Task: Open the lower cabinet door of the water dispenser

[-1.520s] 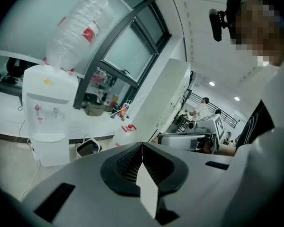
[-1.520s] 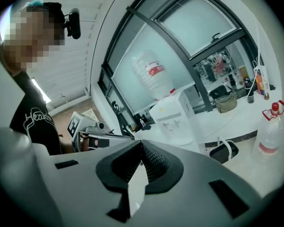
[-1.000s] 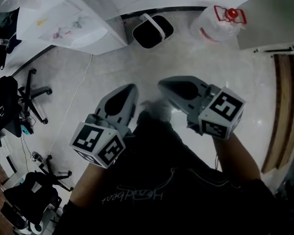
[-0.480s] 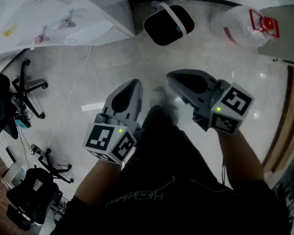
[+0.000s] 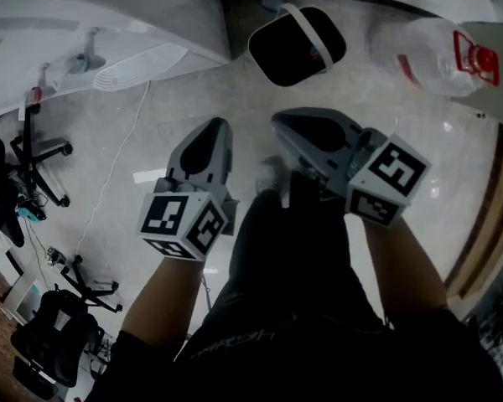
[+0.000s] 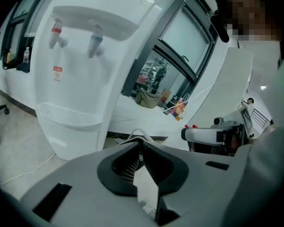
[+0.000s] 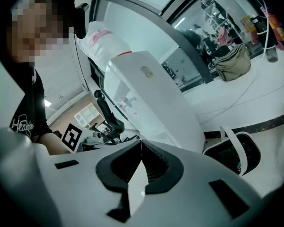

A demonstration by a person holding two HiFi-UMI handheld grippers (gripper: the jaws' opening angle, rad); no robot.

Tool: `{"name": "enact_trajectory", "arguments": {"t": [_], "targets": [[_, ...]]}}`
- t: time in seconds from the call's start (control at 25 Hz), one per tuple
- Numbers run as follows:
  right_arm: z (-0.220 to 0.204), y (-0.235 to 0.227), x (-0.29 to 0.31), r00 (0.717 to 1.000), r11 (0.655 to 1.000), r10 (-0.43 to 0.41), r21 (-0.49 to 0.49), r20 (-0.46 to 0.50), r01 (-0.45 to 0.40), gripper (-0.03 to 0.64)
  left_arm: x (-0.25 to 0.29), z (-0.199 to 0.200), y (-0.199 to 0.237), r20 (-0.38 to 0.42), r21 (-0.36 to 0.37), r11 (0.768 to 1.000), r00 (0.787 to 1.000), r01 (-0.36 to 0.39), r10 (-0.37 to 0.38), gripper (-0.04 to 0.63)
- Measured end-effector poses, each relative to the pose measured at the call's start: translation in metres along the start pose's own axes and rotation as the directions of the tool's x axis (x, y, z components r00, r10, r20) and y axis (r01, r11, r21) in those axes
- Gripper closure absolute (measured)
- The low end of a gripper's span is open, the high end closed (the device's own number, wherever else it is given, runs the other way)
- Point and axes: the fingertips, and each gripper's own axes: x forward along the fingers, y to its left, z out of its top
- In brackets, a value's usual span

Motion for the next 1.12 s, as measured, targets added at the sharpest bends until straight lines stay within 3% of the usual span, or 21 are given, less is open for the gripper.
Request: {"name": "enact_trajectory", "arguments": {"t": [0.16,0.36,0.56,0.72,0.96,1.12], "targets": [[-0.005,-0.025,0.015,1.000,0.999,-0.007,0.042,0.005,0.007,0.603,0.024,-0.011,0.019,-0.003,-0.005,0.998,0.998,-0.065,0.065,0.583],[-0.018,-0.047,0.025,0.997,0.999,0.038,-0.025,-0.064,-0.040,0.603,0.051,-0.021,0.031,0.003,-0.069,0.984,0.987,-0.162,0.162,0.452],[-0.022,-0.067,0.027,0.991,0.994,0.053,-0.086,-0.124,-0.064,0.603,0.076,-0.029,0.050,0.016,-0.109,0.959,0.964,-0.261,0.265,0.408],[-0.029,-0.084,0.020,0.983,0.994,0.055,-0.081,-0.173,-0.070,0.603,0.101,-0.034,0.068,0.010,-0.131,0.933,0.941,-0.334,0.339,0.369],[-0.034,-0.099,0.015,0.975,0.993,0.069,-0.083,-0.212,-0.088,0.603,0.133,-0.037,0.090,-0.023,-0.137,0.916,0.926,-0.377,0.377,0.350],[-0.036,-0.110,0.013,0.972,0.992,0.079,-0.075,-0.222,-0.097,0.603,0.150,-0.044,0.108,-0.050,-0.178,0.882,0.899,-0.436,0.434,0.348]]}}
